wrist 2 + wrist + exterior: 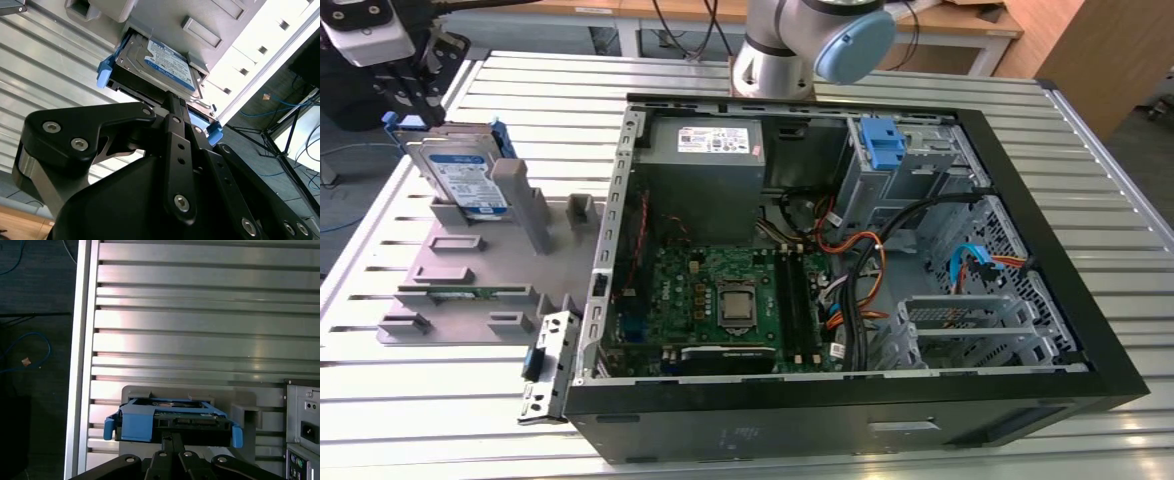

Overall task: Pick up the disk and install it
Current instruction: 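Pick up the disk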

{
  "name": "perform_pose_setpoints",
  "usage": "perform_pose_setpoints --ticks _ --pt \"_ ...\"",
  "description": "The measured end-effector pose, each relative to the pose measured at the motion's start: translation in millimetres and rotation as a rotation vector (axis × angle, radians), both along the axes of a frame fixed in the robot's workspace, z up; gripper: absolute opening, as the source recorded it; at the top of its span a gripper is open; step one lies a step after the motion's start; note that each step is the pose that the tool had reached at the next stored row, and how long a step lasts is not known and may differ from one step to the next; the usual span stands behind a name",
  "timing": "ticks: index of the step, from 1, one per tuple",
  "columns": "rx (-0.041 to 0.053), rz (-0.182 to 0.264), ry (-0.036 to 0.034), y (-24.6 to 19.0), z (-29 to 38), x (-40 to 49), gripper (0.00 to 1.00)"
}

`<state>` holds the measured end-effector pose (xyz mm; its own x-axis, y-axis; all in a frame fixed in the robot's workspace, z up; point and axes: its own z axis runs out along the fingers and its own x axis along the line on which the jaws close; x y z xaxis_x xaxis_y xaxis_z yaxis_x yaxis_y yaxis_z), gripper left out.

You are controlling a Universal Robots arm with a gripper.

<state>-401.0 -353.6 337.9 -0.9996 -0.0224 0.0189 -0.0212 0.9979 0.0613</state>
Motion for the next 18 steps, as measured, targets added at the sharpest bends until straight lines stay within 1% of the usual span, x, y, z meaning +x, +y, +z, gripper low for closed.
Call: perform_pose_setpoints --ticks 4,9,18 --pt "0.0 0.001 -0.0001 0.0 0.0 0.0 0.11" --pt "0.0 0.013 -0.0001 0.0 0.0 0.0 0.11" --pt "0.0 0.014 0.0 0.0 0.0 0.0 0.11"
